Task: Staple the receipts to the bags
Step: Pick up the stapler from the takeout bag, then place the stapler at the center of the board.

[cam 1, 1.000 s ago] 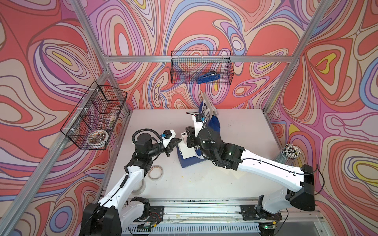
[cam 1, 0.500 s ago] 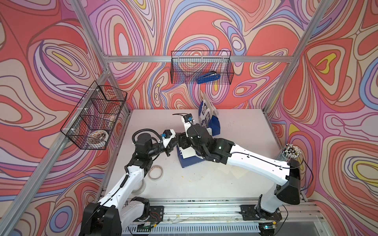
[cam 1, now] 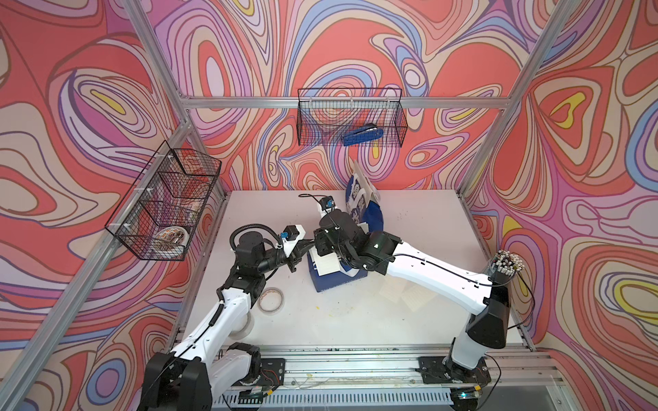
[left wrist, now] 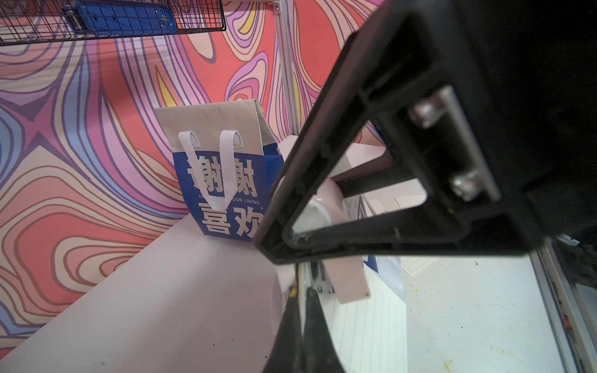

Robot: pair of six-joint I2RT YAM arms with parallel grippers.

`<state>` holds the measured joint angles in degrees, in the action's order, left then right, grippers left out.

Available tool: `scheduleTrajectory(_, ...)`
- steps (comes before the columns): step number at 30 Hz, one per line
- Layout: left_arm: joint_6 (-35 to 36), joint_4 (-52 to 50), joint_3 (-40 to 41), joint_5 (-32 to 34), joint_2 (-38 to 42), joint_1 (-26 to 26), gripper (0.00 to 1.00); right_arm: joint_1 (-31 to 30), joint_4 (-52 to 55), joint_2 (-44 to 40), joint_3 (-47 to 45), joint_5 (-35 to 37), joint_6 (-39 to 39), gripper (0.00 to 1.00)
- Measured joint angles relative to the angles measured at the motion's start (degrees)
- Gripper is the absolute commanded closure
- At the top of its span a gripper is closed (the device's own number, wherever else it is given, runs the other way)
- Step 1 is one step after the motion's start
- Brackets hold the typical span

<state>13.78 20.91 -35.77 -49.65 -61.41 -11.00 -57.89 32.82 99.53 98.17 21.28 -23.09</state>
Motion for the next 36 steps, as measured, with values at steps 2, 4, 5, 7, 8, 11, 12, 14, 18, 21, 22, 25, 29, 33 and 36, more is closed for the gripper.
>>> scheduleTrajectory(2, 0.0, 0.09, 0.0, 0.04, 0.0, 0.0, 1.0, 0.0, -0.24, -0.13, -0.04, 0.13, 0.13, 0.81)
scheduleTrajectory(4, 0.0, 0.17, 0.0, 0.2, 0.0, 0.0, 1.0, 0.0, -1.49, -1.05, -0.85, 0.61, 0.55, 0.82)
scheduleTrajectory(5, 0.0, 0.2, 0.0, 0.2, 0.0, 0.0, 1.0, 0.0, -2.12, -1.75, -1.38, 0.96, 0.81, 0.82)
scheduleTrajectory(7, 0.0, 0.2, 0.0, 0.22, 0.0, -0.02, 1.0, 0.11, -3.67, -3.87, -2.58, 1.46, 1.64, 0.82)
scheduleTrajectory(8, 0.0, 0.2, 0.0, 0.22, 0.0, -0.09, 1.0, 0.26, -4.0, -4.92, -2.89, 1.62, 2.05, 0.82)
scheduleTrajectory(11, -0.04, 0.2, 0.0, 0.74, 0.0, -0.17, 1.0, 1.62, -4.5, -9.49, -3.72, 1.36, 3.69, 0.85)
scheduleTrajectory(12, 0.0, 0.17, -0.02, 1.07, 0.0, -0.17, 1.0, 2.51, -4.28, -11.67, -4.11, 1.31, 4.2, 0.85)
scheduleTrajectory(14, 0.26, -0.11, -0.11, 1.77, 0.02, -0.15, 1.0, 4.09, -2.75, -15.78, -5.03, 2.05, 4.28, 0.85)
scheduleTrajectory(18, 1.92, -3.67, -2.32, 3.98, 0.04, 0.15, 1.0, 7.04, 5.57, -25.09, -10.29, 4.33, 0.96, 0.85)
scheduleTrajectory(21, 3.82, -7.43, -4.76, 5.16, 0.04, 1.27, 1.0, 8.41, 17.2, -27.8, -13.81, 3.5, -6.05, 0.88)
scheduleTrajectory(22, 5.38, -9.38, -5.79, 4.87, 0.04, 1.55, 1.0, 8.83, 20.72, -27.58, -14.91, 2.6, -8.83, 0.87)
scheduleTrajectory(25, 10.75, -15.74, -9.29, 2.12, -0.26, 2.25, 1.0, 10.6, 29.66, -24.65, -21.2, -1.64, -17.27, 0.87)
scheduleTrajectory(29, 17.35, -23.69, -15.98, -3.13, -4.83, 4.0, 1.0, 14.73, 33.03, -23.26, -33.57, -10.34, -25.0, 0.94)
scheduleTrajectory(33, 22.58, -29.0, -19.28, -5.25, -8.37, 5.49, 1.0, 19.98, 32.5, -23.67, -43.82, -18.4, -30.4, 0.93)
scheduleTrajectory(36, 24.35, -29.97, -19.3, -5.31, -8.33, 5.73, 0.96, 23.02, 30.27, -23.63, -49.22, -22.53, -33.51, 0.9)
